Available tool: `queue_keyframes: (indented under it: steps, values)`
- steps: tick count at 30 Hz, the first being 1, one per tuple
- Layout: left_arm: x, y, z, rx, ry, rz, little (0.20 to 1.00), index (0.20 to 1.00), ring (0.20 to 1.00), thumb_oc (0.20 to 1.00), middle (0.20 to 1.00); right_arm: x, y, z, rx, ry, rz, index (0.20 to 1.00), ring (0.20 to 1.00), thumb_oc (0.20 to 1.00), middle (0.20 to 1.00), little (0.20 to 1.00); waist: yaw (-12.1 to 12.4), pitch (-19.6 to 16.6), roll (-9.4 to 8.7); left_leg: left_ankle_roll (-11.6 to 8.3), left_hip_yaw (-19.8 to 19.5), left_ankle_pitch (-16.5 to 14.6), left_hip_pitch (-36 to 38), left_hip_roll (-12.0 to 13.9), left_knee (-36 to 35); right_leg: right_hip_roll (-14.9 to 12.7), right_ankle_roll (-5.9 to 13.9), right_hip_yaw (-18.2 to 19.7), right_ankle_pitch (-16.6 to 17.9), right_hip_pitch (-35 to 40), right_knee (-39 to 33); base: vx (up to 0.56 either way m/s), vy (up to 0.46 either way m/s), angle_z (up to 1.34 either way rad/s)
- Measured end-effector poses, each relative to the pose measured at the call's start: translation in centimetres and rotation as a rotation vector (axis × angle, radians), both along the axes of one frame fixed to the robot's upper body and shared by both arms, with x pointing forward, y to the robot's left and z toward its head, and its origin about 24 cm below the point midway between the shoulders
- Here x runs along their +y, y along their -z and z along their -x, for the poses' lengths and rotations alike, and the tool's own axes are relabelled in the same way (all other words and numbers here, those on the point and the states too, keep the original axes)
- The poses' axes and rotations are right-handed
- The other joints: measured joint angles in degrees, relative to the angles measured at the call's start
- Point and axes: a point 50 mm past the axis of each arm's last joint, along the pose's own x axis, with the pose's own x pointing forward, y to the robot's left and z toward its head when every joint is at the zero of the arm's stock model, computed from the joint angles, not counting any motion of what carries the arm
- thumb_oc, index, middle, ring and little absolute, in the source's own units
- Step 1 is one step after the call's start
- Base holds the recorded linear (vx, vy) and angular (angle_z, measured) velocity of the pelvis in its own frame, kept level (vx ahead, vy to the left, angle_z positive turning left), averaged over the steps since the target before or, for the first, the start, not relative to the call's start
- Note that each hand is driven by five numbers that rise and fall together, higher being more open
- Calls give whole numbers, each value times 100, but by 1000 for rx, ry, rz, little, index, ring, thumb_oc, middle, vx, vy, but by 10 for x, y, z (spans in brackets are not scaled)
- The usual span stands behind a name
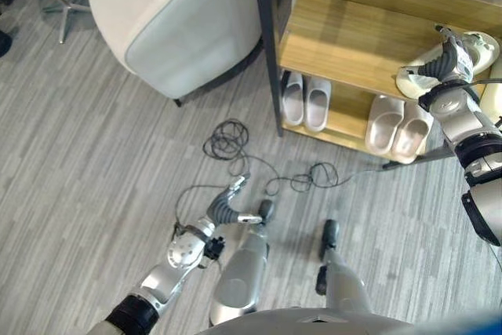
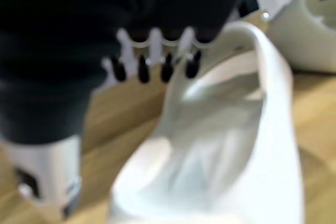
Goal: Arrange the slippers neatly on the shoe rack.
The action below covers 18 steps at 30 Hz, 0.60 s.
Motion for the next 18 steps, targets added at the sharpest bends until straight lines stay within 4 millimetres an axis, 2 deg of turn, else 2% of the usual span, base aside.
queue_keyframes:
  steps: [9,18]
  values:
    - [0,-2,-2,-8,1,-1,1000,1000,1000,1000,1000,5,-8,0,3,-36,73,1000,1000,1000,1000,1000,-74,0,-8,2,67,-1,37,11,3,1,16,65,13,-4,16,-2,-13,-2]
    - [5,-2,-3,-9,-18,-7,1000,1000,1000,1000,1000,-5,-11,4,68,-37,218,1000,1000,1000,1000,1000,-151,-3,-55,8,170,-5,118,62,6,28,23,192,51,0,51,-15,-25,-7]
